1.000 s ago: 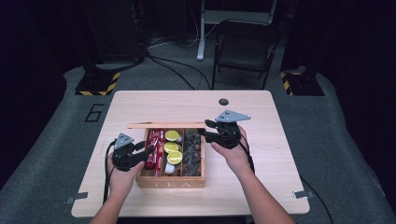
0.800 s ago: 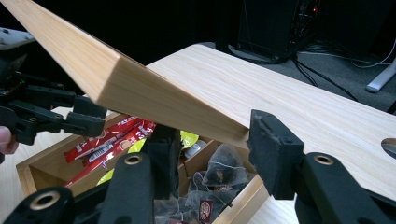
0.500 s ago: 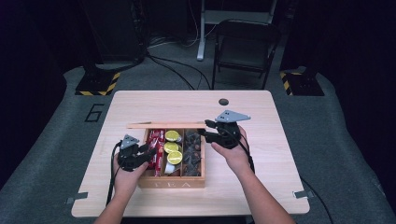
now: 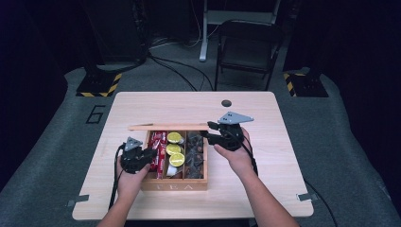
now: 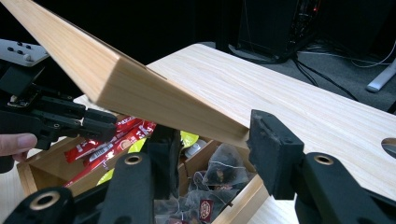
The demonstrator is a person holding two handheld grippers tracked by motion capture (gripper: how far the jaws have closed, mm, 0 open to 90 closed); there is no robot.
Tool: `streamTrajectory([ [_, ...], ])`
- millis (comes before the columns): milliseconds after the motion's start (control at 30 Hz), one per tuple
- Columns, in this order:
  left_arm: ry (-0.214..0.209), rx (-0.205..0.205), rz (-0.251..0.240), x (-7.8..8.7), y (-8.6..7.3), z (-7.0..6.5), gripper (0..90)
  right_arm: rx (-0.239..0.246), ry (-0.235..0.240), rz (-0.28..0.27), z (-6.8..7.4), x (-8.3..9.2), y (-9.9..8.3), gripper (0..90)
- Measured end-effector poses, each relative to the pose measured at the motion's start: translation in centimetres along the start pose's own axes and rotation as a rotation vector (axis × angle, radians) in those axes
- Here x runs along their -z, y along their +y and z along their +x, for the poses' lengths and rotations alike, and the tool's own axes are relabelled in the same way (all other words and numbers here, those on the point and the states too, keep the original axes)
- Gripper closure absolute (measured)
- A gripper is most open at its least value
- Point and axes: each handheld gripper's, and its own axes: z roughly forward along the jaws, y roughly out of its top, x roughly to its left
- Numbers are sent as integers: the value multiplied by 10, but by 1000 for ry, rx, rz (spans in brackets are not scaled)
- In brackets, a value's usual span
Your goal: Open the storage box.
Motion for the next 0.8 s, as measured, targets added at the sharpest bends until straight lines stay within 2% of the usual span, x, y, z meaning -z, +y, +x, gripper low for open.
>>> streamTrajectory([
  [200, 13, -36, 11, 2, 1, -4, 811, 1, 0, 1, 0, 0, 0, 542],
  [367, 21, -38, 4, 4, 2, -4, 858, 1, -1, 2, 0, 0, 0, 542],
  [567, 29, -24, -3, 7, 4, -2, 866, -4, -3, 1, 1, 0, -1, 542],
  [800, 30, 4, -45, 14, 5, 1, 871, -4, -4, 1, 1, 0, -1, 542],
])
